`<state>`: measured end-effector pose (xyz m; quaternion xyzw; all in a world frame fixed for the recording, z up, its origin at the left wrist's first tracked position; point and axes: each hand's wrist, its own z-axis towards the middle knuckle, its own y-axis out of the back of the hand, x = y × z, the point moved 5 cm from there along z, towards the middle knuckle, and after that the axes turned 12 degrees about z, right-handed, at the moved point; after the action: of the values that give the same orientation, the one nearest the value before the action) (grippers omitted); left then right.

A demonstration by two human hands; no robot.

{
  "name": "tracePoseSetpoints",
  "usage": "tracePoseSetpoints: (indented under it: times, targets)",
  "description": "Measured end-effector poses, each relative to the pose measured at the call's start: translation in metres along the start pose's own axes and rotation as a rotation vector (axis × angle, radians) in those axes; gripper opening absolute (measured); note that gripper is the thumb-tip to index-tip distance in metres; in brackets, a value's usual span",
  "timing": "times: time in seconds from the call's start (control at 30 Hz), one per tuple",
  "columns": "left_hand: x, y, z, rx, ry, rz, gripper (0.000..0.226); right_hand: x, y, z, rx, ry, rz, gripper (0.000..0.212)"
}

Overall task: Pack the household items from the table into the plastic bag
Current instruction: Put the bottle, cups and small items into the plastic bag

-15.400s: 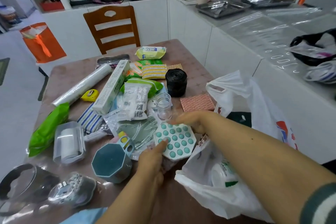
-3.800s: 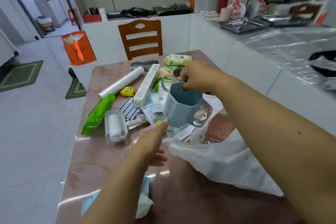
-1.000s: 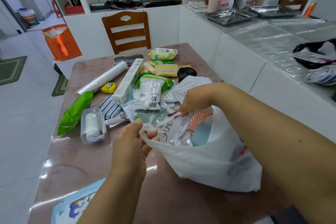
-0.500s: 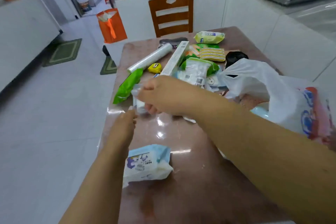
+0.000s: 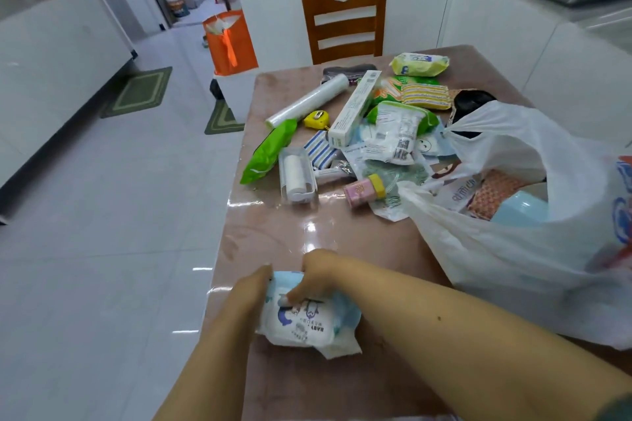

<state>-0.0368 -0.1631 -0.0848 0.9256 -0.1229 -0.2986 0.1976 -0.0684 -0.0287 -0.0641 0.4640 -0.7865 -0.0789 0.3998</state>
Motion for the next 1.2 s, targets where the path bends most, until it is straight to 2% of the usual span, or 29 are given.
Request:
tracePoseSetpoints:
  times: [0.13,0.27,0.4,0.5,0.57,0.6,0.67,0.7,0.77,0.83,0.87,0.93,1.03,1.07,1.13,1.2]
  targets:
    - [-0.010,0.004,-0.004,-0.012,-0.071,-0.077,0.048,-0.001,0.003,-0.006,-0.071,0.027,0.162,0.064]
    - [-0.044,0.014,-0.027,-0.089,-0.187,-0.183,0.051,0.022,0.026,-0.029,-0.147,0.147,0.222,0.050]
    - [-0.113,0.032,-0.091,-0.048,-0.385,-0.446,0.045,0.069,0.098,-0.102,-0.460,0.424,0.075,0.041]
    - [-0.169,0.028,-0.149,0.132,-0.625,-0.657,0.043,0.074,0.160,-0.171,-0.673,0.574,0.070,0.034]
    - [-0.197,0.019,-0.170,0.162,-0.712,-0.739,0.037,0.055,0.203,-0.206,-0.733,0.614,0.260,0.035]
    - [-0.205,0.014,-0.172,0.107,-0.716,-0.680,0.032,0.039,0.224,-0.216,-0.739,0.608,0.409,0.032]
    - [-0.213,-0.005,-0.168,-0.040,-0.701,-0.353,0.024,-0.002,0.263,-0.223,-0.757,0.557,0.707,0.031]
    - [-0.213,-0.023,-0.162,-0.040,-0.692,-0.162,0.024,-0.021,0.279,-0.221,-0.787,0.518,0.804,0.033]
    - [-0.201,-0.067,-0.147,0.056,-0.618,0.199,0.039,-0.059,0.300,-0.204,-0.884,0.401,0.865,0.031]
    - [-0.186,-0.107,-0.137,0.168,-0.545,0.375,0.043,-0.090,0.303,-0.178,-0.934,0.229,0.764,0.033]
    - [-0.183,-0.120,-0.133,0.211,-0.526,0.351,0.034,-0.102,0.300,-0.164,-0.938,0.145,0.705,0.032]
    - [-0.183,-0.135,-0.132,0.304,-0.494,0.131,0.011,-0.121,0.289,-0.139,-0.884,0.026,0.649,0.041]
    - [-0.191,-0.135,-0.127,0.290,-0.434,-0.255,0.028,-0.137,0.274,-0.120,-0.806,-0.094,0.572,0.046]
    - [-0.193,-0.136,-0.125,0.295,-0.409,-0.353,0.034,-0.142,0.268,-0.115,-0.741,-0.158,0.559,0.045]
    - [-0.195,-0.141,-0.123,0.378,-0.329,-0.514,0.038,-0.149,0.248,-0.112,-0.509,-0.337,0.488,0.042]
    - [-0.195,-0.145,-0.127,0.455,-0.238,-0.622,0.039,-0.153,0.246,-0.114,-0.386,-0.456,0.133,0.038]
